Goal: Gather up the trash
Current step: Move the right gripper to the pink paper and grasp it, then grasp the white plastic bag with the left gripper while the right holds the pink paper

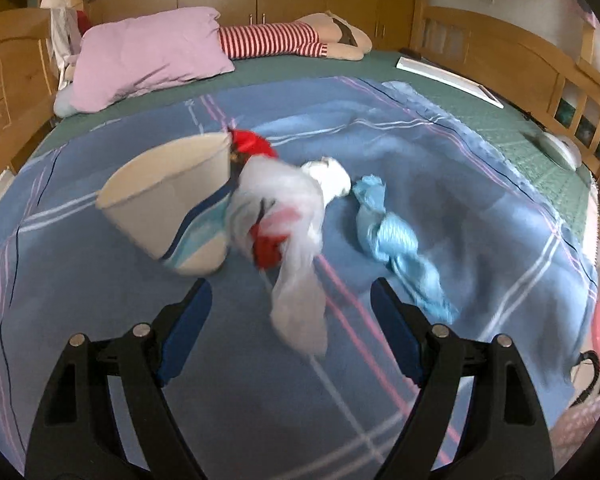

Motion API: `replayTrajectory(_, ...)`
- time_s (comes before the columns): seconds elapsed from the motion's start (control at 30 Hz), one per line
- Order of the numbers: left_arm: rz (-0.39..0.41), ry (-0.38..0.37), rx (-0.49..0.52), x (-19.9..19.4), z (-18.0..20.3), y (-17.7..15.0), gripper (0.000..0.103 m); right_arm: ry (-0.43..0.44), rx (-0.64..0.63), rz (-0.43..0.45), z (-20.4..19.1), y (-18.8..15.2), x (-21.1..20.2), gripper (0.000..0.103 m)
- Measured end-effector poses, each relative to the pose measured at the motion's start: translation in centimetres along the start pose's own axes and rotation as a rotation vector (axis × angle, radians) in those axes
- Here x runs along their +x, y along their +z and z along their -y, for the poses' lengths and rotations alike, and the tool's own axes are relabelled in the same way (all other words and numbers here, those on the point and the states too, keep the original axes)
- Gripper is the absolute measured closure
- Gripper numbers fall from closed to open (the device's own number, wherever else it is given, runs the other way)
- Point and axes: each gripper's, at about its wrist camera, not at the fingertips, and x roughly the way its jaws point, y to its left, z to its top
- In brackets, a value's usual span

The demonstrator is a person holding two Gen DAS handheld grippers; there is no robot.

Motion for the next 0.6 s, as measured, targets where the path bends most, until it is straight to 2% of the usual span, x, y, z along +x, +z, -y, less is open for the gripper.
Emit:
replayTrajectory(0.13, 0.022, 0.029, -0.031, 1.4, 0.5, 1.5, 0.021, 0.023, 0.013, -0.001, 0.8, -0.4, -0.5, 0.089)
replayTrajectory(0.3, 0.009, 0.077, -0.089, 4.0, -0.3, 3.2, 0.023, 0.026, 0.017, 0.001, 1.3, -0.9, -1.1, 0.088)
replayTrajectory(0.33, 0.005, 0.082, -0.094, 4.5, -0.4, 3.4, 0.028, 0.022, 0.016, 0.001, 1.4, -1.0, -1.2, 0.088)
replayTrajectory(0.37, -0.016, 0.074, -0.099, 5.2, -0.5, 3.7, 0.047, 0.017, 0.017, 0.000, 1.6, -1.1, -1.2, 0.088)
replayTrajectory(0.4, -0.038, 0.071, -0.100, 5.7, -0.7, 3.8, 0.060, 0.017, 0.020, -0.001, 1.7, -1.2, -1.2, 0.088)
replayTrajectory(0.43, -0.065, 0.083, -0.100, 6.2, -0.8, 3.9, 0.065, 0.019, 0.025, -0.004, 1.9, -1.3, -1.3, 0.088)
replayTrajectory(0.5, -0.065, 0.087, -0.099, 6.0, -0.9, 3.9, 0.079, 0.015, 0.028, -0.002, 2.0, -1.6, -1.5, 0.088)
replayTrajectory(0.6, -0.055, 0.088, -0.092, 4.9, -1.0, 3.7, 0.085, 0.015, 0.023, 0.013, 1.8, -1.9, -2.0, 0.088)
